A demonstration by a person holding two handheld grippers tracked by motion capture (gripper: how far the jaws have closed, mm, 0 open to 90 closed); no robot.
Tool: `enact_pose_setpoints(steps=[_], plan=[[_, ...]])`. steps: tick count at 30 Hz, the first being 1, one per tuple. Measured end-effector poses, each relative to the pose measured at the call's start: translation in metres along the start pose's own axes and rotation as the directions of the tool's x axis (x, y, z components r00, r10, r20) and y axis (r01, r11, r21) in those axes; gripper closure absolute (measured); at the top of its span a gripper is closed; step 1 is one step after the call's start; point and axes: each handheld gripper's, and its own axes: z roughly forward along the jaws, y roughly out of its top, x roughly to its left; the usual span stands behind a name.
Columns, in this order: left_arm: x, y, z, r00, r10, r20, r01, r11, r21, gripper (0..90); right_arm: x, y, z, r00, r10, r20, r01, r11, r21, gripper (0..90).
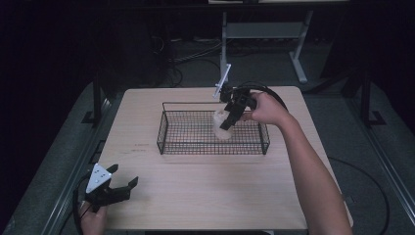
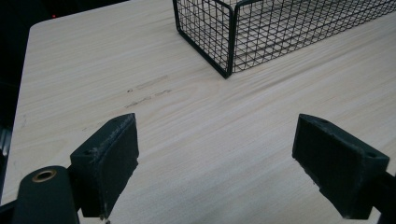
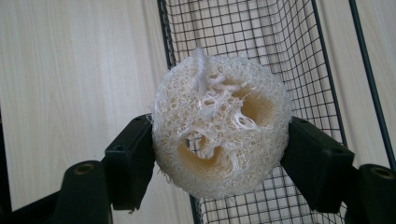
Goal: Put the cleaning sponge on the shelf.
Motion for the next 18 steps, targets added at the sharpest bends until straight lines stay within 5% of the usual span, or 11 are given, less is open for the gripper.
enact_pose_setpoints(steps=[18], plan=[[0.001,0.0,-0.001,1.0,0.005,-0.001,-0.005,1.0,0.002,13.7,-0.016,0.0,0.027,0.9996,0.026,-0.006,-0.026,0.999,0.033,28.6]])
